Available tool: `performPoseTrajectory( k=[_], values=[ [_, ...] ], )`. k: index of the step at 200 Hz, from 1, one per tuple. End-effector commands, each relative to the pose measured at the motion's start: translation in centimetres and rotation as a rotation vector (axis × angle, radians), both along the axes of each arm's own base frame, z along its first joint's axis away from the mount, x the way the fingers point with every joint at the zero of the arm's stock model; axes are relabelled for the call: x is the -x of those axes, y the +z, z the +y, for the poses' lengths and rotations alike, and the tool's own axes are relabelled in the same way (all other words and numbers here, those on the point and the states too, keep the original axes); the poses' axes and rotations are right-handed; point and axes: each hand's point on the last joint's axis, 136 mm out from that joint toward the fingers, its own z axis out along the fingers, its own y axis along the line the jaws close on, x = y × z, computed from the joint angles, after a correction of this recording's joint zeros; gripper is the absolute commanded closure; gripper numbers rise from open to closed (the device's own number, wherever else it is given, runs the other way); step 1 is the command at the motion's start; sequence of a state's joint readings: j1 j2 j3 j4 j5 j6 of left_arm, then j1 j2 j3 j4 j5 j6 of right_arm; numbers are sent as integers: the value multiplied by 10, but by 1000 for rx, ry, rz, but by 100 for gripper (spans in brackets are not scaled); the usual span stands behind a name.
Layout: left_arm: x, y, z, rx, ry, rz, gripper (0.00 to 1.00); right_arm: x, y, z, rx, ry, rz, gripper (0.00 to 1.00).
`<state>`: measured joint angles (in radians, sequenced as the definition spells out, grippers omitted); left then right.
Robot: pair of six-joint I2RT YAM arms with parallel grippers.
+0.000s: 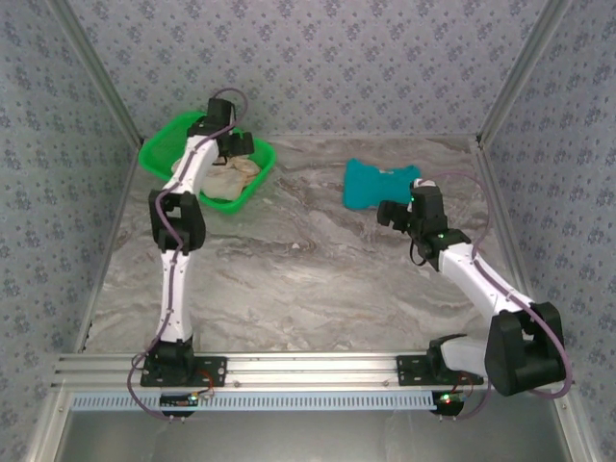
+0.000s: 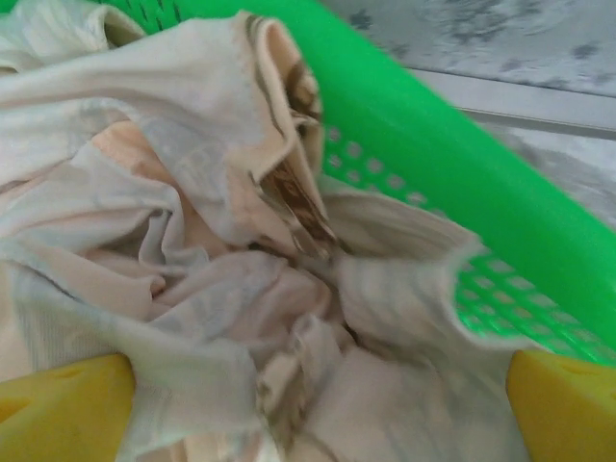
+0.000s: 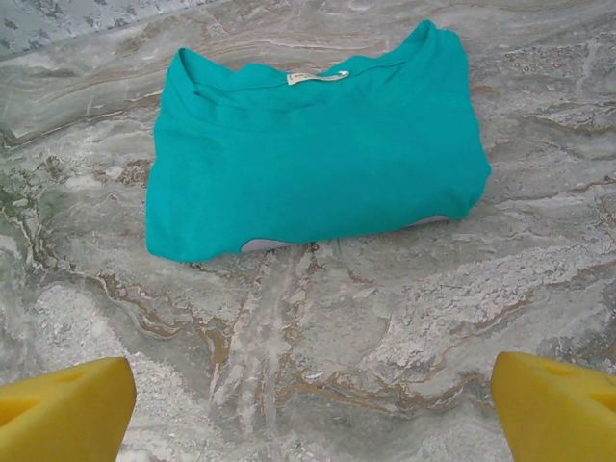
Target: Fold the inside-out t-shirt
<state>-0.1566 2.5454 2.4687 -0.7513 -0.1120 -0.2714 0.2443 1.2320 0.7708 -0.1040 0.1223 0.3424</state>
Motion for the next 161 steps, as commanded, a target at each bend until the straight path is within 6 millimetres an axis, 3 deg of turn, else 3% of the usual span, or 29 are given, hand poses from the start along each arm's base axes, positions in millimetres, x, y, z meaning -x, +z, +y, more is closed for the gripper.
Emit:
performPoseTrajectory(
  k=[1, 11, 20, 25, 47, 64, 67, 84, 93, 103, 117, 140, 144, 150, 156, 161],
  values=[
    [-1, -6, 3, 33, 22, 36, 34, 6, 16, -3, 15, -15, -15, 7],
    [-3, 1, -6, 86, -20, 24, 61, 10, 20, -3, 14, -14, -24, 9],
    [-5, 19, -12, 113, -54, -11, 89, 14, 25, -5, 16, -17, -35, 9],
    [-5, 33, -15, 118, -67, -34, 100, 16, 28, -6, 20, -20, -42, 9],
    [2, 112, -23, 112, -114, -171, 100, 24, 40, -14, 33, -40, -70, 9],
    [24, 189, -39, 97, -179, -296, 100, 28, 53, -16, 30, -40, -101, 9],
    [27, 194, -43, 94, -191, -303, 100, 28, 56, -16, 29, -41, -107, 9],
    [71, 271, -69, 94, -273, -416, 100, 30, 74, -18, 21, -46, -142, 9],
    [100, 300, -87, 106, -317, -450, 100, 31, 84, -18, 14, -47, -162, 9],
    [133, 320, -108, 134, -361, -456, 100, 32, 96, -17, 1, -44, -187, 9],
    [181, 325, -142, 199, -436, -411, 96, 33, 110, -12, -22, -20, -220, 9],
    [249, 281, -190, 280, -551, -305, 89, 35, 113, -4, -34, 20, -220, 9],
    [259, 264, -196, 296, -570, -275, 79, 36, 110, -2, -34, 29, -213, 9],
    [273, 247, -209, 327, -609, -269, 55, 36, 106, 0, -33, 38, -197, 8],
    [286, 234, -213, 348, -623, -271, 20, 38, 102, 3, -32, 52, -182, 8],
    [295, 220, -213, 358, -624, -261, 15, 38, 96, 4, -32, 61, -166, 8]
  ],
)
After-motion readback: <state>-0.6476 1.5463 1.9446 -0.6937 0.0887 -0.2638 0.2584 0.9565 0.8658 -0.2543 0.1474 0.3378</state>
